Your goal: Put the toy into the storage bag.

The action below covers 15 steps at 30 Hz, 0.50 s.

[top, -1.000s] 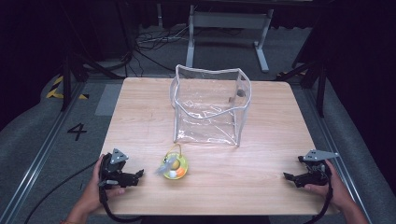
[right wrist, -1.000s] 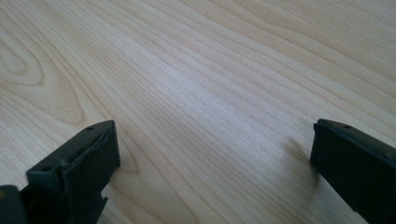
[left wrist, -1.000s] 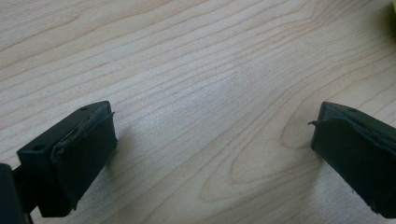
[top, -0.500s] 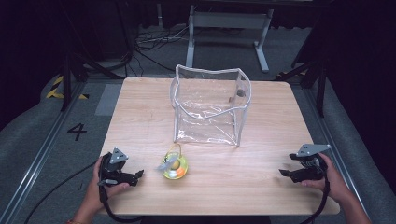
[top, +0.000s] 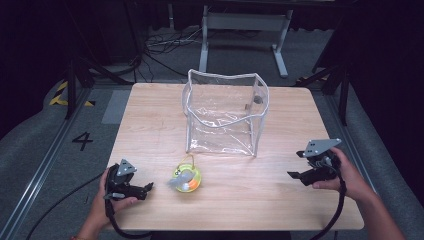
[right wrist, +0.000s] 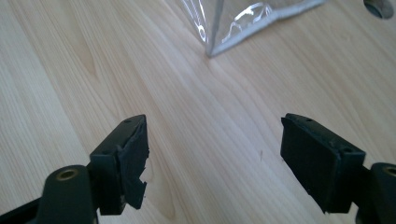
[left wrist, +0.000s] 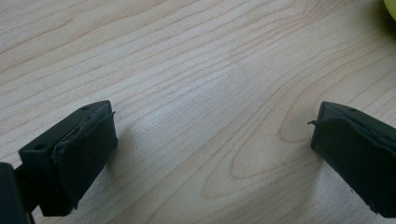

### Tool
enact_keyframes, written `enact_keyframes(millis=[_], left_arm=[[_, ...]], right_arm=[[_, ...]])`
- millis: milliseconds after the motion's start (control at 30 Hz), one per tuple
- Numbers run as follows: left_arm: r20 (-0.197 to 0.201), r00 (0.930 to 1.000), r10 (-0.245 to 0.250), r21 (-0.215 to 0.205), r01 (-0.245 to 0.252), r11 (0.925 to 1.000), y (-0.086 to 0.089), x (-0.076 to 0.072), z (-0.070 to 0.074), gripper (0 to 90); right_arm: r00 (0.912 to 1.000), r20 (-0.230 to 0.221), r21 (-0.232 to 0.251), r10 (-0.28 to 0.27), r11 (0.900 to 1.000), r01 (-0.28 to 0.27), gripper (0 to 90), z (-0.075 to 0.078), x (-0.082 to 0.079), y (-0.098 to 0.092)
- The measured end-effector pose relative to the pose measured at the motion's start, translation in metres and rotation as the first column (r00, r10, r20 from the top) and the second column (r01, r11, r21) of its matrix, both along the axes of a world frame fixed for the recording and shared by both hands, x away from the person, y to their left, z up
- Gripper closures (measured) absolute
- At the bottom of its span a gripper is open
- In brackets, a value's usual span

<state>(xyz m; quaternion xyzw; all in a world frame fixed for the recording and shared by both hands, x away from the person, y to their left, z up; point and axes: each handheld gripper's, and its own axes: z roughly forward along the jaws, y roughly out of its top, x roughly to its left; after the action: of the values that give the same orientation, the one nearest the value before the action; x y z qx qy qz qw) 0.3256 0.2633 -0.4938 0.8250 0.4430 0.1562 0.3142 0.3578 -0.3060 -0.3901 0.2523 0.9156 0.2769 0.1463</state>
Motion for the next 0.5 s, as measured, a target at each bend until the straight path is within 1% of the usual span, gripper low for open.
enact_keyframes(millis=[67,133,167,233,267,333,433,500], left_arm=[[-0.004,1.0000,-0.001,0.002,0.001,1.0000,0.000,0.000,0.000,0.7],[-0.003,1.0000,0.001,-0.001,-0.001,1.0000,0.000,0.000,0.000,0.7],[-0.003,1.0000,0.001,-0.001,-0.001,1.0000,0.000,0.000,0.000,0.7],[-0.002,1.0000,0.001,-0.001,-0.001,1.0000,0.000,0.000,0.000,0.8],[-0.003,1.0000,0.001,-0.001,-0.001,1.0000,0.000,0.000,0.000,0.7],[-0.003,1.0000,0.001,-0.001,-0.001,1.0000,0.000,0.000,0.000,0.8],[-0.003,1.0000,0.001,-0.001,-0.001,1.0000,0.000,0.000,0.000,0.8],[-0.003,1.0000,0.001,-0.001,-0.001,1.0000,0.000,0.000,0.000,0.7]], right_arm=[[0.9996,0.014,-0.002,0.025,1.000,-0.025,24.6,0.008,0.003,0.010],[0.9988,0.024,-0.011,0.043,0.999,-0.043,25.5,0.014,0.005,0.020],[0.9981,0.028,-0.024,0.055,0.998,-0.055,25.7,0.017,0.006,0.025],[0.9962,0.027,-0.024,0.083,0.996,-0.083,27.6,0.022,0.008,0.037],[0.9957,0.027,-0.020,0.088,0.996,-0.088,28.0,0.023,0.009,0.042],[0.9939,0.028,-0.033,0.107,0.994,-0.106,28.6,0.026,0.011,0.053],[0.9896,0.019,-0.030,0.143,0.989,-0.142,29.5,0.029,0.012,0.069],[0.9846,0.022,-0.042,0.174,0.984,-0.173,30.0,0.032,0.012,0.080]])
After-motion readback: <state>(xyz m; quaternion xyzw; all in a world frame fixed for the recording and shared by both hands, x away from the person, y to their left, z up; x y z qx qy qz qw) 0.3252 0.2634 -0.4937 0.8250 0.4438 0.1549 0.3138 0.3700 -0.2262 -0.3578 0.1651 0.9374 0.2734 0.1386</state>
